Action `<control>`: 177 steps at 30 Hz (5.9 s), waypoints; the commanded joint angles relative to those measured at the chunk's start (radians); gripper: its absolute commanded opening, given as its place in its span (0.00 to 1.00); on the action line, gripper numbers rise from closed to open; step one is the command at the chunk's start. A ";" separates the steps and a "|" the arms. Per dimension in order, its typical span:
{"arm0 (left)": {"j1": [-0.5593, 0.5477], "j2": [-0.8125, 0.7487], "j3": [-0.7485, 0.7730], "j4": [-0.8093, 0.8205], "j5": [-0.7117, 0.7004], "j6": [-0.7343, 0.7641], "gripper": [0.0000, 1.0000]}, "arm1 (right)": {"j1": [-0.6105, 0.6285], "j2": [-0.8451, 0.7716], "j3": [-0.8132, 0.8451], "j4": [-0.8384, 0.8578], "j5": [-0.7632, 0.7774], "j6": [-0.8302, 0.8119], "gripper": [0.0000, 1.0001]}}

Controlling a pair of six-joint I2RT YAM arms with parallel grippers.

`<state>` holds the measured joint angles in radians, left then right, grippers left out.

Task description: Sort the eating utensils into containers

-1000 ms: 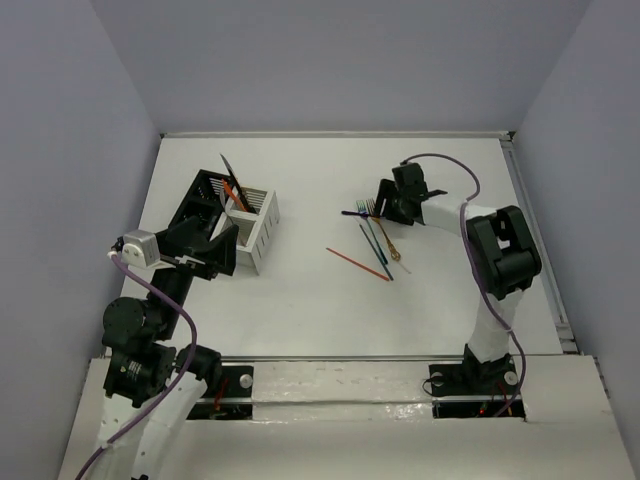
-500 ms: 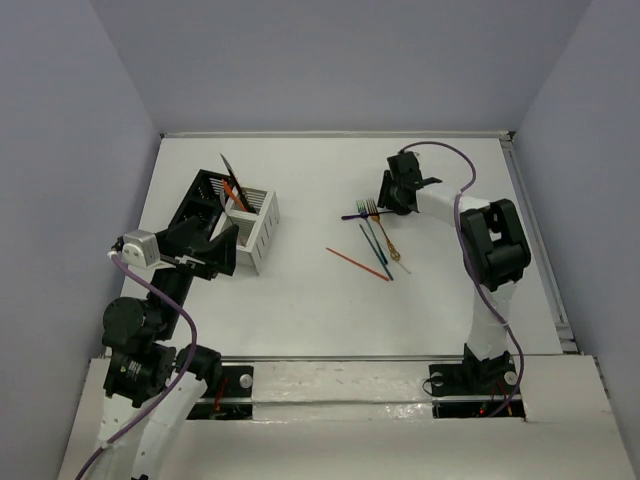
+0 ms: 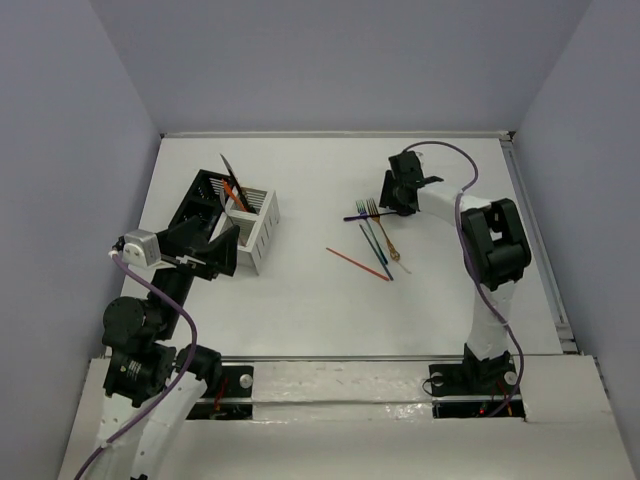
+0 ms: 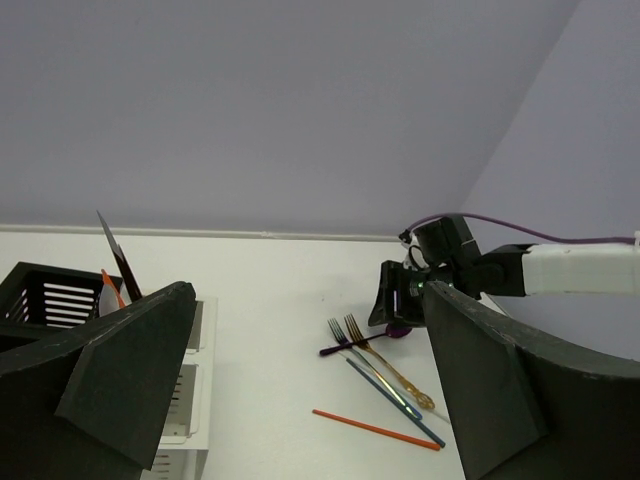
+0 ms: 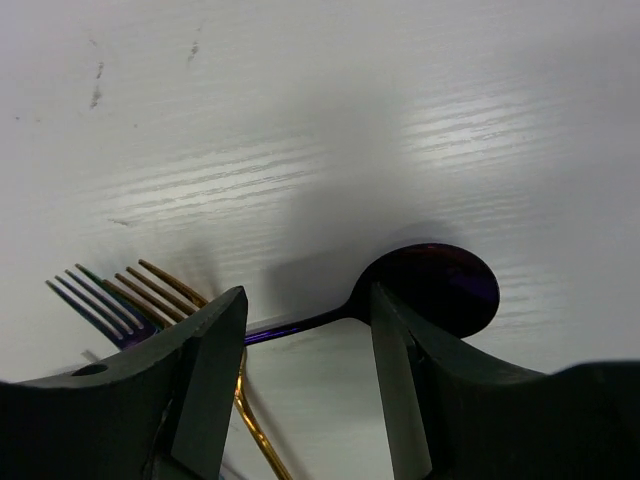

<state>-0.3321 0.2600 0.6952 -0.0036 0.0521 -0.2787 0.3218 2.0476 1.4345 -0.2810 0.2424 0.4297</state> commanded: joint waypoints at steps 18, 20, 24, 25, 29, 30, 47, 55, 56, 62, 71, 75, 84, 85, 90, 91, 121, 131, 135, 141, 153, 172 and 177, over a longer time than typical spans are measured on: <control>-0.004 0.012 -0.002 0.057 0.012 -0.010 0.99 | -0.004 -0.126 -0.164 0.131 -0.121 0.106 0.60; -0.004 0.018 -0.002 0.054 0.012 -0.008 0.99 | -0.004 -0.110 -0.145 0.129 -0.117 0.119 0.60; -0.004 0.016 -0.003 0.056 0.012 -0.008 0.99 | -0.004 -0.080 -0.126 0.129 -0.095 0.130 0.60; -0.004 0.016 -0.003 0.056 0.011 -0.008 0.99 | -0.004 -0.073 -0.112 0.123 -0.091 0.132 0.60; -0.004 0.016 -0.003 0.054 0.011 -0.008 0.99 | -0.004 -0.053 -0.099 0.124 -0.065 0.130 0.60; -0.004 0.016 -0.003 0.056 0.009 -0.008 0.99 | -0.004 -0.044 -0.092 0.118 -0.057 0.130 0.60; -0.004 0.004 -0.002 0.056 0.008 -0.010 0.99 | -0.004 0.080 0.110 -0.072 0.058 -0.043 0.44; -0.004 0.001 -0.002 0.053 0.006 -0.010 0.99 | -0.004 0.117 0.168 -0.136 0.043 -0.083 0.43; -0.004 0.002 -0.002 0.054 0.009 -0.008 0.99 | -0.004 0.120 0.168 -0.138 0.041 -0.089 0.41; -0.004 0.004 -0.003 0.054 0.011 -0.010 0.99 | -0.004 0.129 0.158 -0.129 0.037 -0.103 0.29; -0.004 -0.001 -0.003 0.056 0.009 -0.010 0.99 | 0.005 0.146 0.178 -0.139 0.029 -0.100 0.34; -0.004 -0.001 -0.003 0.056 0.011 -0.010 0.99 | 0.014 0.154 0.184 -0.145 0.021 -0.092 0.31; -0.013 -0.004 -0.002 0.054 0.009 -0.010 0.99 | 0.023 0.171 0.216 -0.147 0.017 -0.025 0.00; -0.013 -0.004 -0.002 0.054 0.009 -0.008 0.99 | 0.023 0.168 0.215 -0.139 0.018 -0.017 0.00; -0.013 -0.004 -0.002 0.054 0.008 -0.010 0.99 | 0.023 0.134 0.202 -0.093 0.023 0.024 0.00; -0.013 -0.005 -0.002 0.054 0.008 -0.008 0.99 | 0.023 0.128 0.201 -0.086 0.021 0.027 0.00; -0.013 -0.001 -0.002 0.059 0.017 -0.011 0.99 | 0.473 -0.118 0.210 0.701 0.015 -0.057 0.00; -0.013 -0.016 0.000 0.056 0.014 -0.011 0.99 | 0.598 0.065 0.428 0.779 -0.034 -0.155 0.00; -0.013 -0.008 0.001 0.057 0.015 -0.010 0.99 | 0.622 0.109 0.484 0.778 -0.041 -0.170 0.00; -0.013 -0.010 0.000 0.057 0.015 -0.010 0.99 | 0.631 0.210 0.558 0.772 -0.060 -0.209 0.00; -0.013 -0.010 0.001 0.056 0.008 -0.011 0.99 | 0.669 0.192 0.439 0.836 -0.092 -0.255 0.07; -0.013 0.027 -0.016 0.053 -0.109 -0.048 0.99 | 0.657 -0.284 -0.119 0.708 0.024 -0.223 0.32; -0.013 0.051 -0.017 0.063 -0.057 -0.056 0.99 | 0.530 -0.522 -0.327 0.399 0.011 -0.129 0.29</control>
<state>-0.3405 0.2790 0.6846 0.0051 -0.0509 -0.3183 0.9596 1.6650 1.2209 0.3393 0.2256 0.2314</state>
